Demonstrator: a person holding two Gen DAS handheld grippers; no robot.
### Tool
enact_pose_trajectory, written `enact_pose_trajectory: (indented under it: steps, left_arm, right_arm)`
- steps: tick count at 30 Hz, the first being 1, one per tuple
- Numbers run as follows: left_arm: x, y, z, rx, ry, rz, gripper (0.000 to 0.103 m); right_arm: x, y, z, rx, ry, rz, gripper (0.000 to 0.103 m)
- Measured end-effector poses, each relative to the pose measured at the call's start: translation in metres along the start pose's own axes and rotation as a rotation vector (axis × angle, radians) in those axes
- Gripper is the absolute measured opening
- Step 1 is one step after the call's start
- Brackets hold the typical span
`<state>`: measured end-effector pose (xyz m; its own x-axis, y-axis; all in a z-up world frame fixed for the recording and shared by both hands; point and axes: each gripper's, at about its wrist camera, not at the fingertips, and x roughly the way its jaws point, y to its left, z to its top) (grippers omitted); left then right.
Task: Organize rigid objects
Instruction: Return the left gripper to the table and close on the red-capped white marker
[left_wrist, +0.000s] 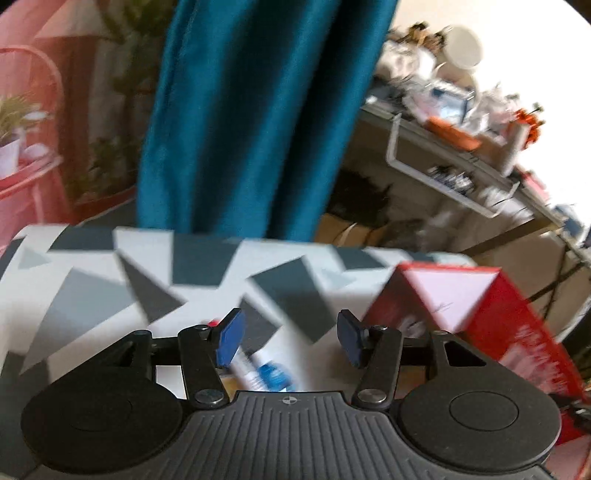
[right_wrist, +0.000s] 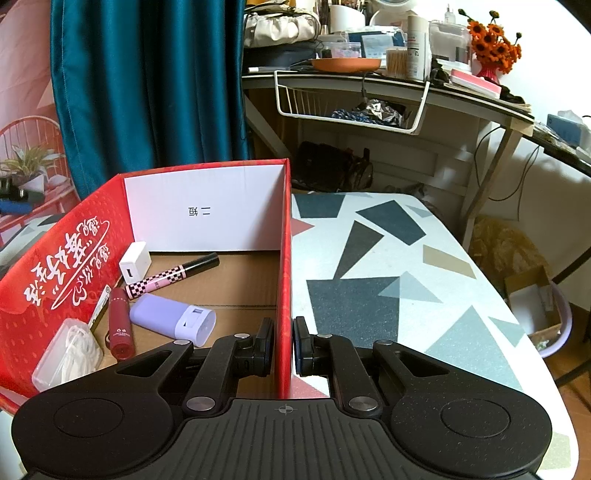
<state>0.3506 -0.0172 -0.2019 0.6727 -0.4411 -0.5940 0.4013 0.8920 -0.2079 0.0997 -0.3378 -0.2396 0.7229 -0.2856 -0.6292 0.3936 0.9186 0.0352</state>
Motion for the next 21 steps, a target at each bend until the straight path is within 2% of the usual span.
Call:
enact_pose_trajectory:
  steps: [4,11,16,21]
  left_arm:
    - [0.017,0.005,-0.012,-0.024,0.049,0.038,0.050]
    - [0.044,0.008,-0.030,-0.091,0.097,0.111,0.030]
    - [0.057,0.012,-0.037,-0.144,0.101,0.161,0.029]
    - [0.057,0.008,-0.043,-0.108,0.096,0.161,0.025]
  right_arm:
    - [0.000,0.000,0.000,-0.001,0.001,0.000,0.011]
    - [0.000,0.000,0.001,-0.006,0.004,-0.001,0.010]
    - [0.000,0.001,0.001,-0.014,0.006,-0.001,0.011]
    - [0.001,0.001,0.001,-0.016,0.006,0.000,0.011]
